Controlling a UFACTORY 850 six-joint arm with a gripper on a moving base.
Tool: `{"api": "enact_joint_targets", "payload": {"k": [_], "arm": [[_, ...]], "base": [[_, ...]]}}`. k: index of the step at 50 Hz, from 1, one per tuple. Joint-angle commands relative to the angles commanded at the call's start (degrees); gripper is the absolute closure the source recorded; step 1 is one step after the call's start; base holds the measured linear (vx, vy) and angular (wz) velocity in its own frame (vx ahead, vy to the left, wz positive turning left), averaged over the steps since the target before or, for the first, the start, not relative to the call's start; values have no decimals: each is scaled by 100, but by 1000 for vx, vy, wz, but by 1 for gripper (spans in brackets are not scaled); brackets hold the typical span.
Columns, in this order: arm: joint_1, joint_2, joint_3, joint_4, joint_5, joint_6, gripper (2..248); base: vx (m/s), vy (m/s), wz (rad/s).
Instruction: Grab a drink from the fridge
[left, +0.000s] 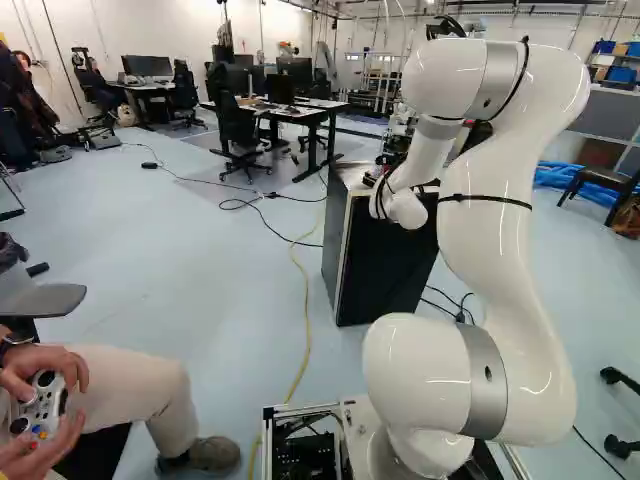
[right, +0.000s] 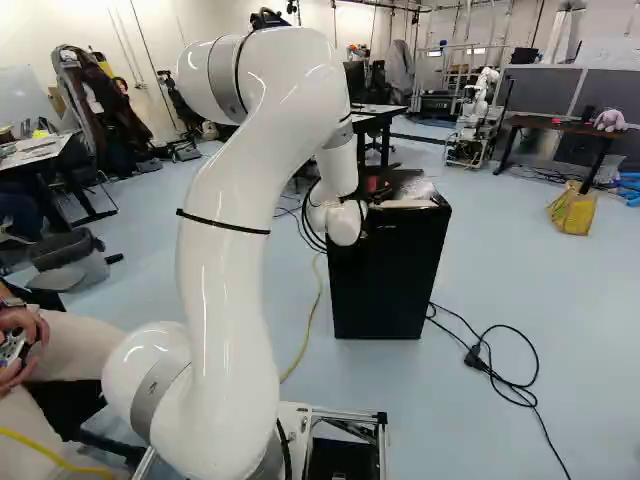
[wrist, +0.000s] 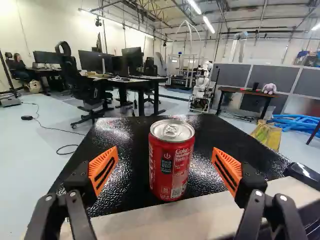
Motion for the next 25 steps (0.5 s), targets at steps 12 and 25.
{"api": "enact_joint_targets", "payload": {"k": [12,25], "arm": [[0,-1,-1,0,0,0,61],[0,-1,-1,0,0,0,137]], "base": [[0,0,0],[0,0,0]]}}
